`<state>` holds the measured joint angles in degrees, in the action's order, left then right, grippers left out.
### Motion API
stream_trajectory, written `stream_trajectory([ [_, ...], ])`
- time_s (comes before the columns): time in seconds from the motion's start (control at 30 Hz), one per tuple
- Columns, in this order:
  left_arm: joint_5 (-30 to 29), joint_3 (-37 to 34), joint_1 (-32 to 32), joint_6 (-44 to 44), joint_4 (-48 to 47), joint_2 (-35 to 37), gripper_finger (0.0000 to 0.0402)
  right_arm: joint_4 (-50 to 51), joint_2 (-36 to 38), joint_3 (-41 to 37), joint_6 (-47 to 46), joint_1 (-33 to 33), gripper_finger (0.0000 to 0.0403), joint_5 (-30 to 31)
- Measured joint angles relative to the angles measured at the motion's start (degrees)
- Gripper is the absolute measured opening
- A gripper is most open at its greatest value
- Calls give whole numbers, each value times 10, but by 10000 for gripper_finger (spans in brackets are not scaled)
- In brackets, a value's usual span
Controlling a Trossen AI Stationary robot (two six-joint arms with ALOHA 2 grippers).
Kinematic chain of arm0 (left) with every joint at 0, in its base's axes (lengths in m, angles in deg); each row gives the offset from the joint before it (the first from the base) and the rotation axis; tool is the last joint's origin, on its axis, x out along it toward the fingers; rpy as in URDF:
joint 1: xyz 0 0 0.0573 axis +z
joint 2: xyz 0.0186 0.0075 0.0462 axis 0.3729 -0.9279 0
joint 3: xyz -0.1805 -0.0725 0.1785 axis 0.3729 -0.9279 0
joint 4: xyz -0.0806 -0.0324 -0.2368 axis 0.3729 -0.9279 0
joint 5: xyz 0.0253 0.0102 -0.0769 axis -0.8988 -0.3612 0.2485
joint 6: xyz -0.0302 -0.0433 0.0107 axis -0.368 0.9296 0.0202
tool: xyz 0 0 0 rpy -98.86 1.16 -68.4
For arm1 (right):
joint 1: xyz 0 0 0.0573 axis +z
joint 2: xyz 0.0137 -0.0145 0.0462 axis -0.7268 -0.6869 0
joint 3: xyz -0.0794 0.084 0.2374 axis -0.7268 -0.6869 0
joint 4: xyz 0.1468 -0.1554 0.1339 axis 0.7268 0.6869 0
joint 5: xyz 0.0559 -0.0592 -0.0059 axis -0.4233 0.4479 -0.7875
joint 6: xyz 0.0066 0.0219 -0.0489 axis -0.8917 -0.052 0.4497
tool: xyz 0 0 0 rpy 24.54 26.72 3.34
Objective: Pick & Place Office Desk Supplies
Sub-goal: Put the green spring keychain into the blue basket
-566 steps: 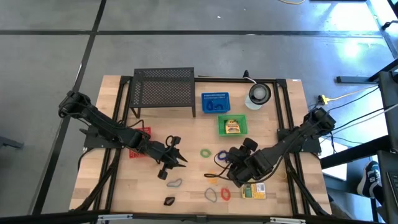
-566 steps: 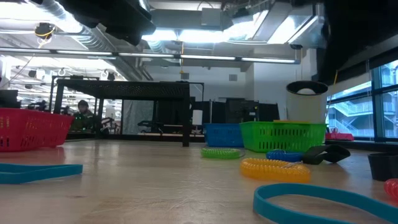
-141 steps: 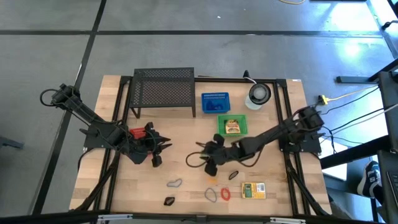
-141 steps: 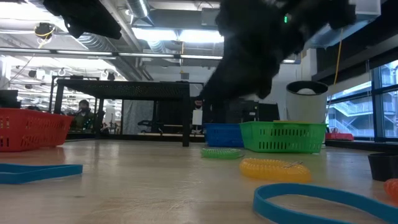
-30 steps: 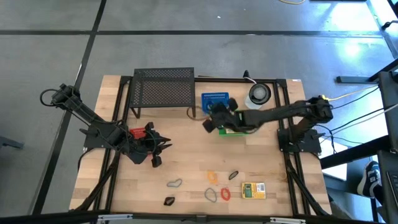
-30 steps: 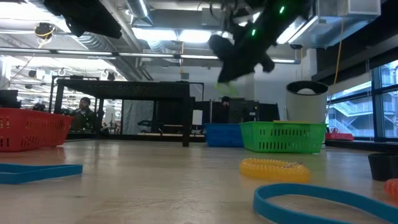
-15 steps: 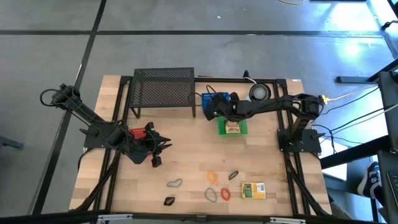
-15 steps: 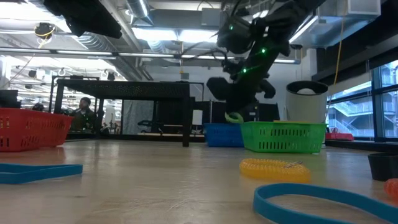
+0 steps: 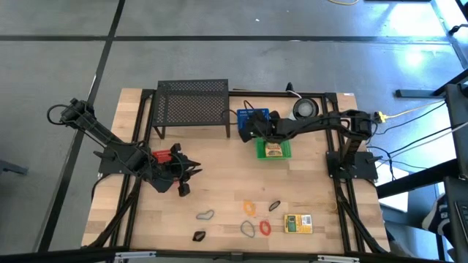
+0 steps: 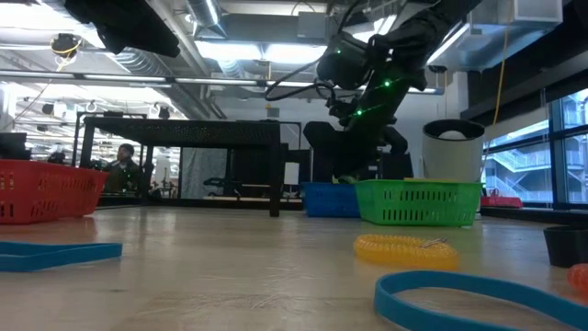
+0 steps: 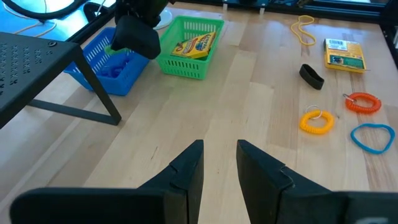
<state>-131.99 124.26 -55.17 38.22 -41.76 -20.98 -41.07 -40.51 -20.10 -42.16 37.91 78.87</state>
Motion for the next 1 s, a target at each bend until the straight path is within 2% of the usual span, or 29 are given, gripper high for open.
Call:
stream_trajectory([
  [0.33,0,0,0,0,0,0,88,0,0,0,1,-3,50,-9],
  [0.47,0,0,0,0,0,0,88,1,0,0,19,-3,50,-31],
  [0.73,0,0,0,0,0,0,88,0,0,0,17,-3,32,-36],
  [0.83,0,0,0,0,-1,0,88,0,0,0,17,-3,42,-37],
  [1.0,0,0,0,0,-3,0,88,3,19,0,35,-4,85,-36],
])
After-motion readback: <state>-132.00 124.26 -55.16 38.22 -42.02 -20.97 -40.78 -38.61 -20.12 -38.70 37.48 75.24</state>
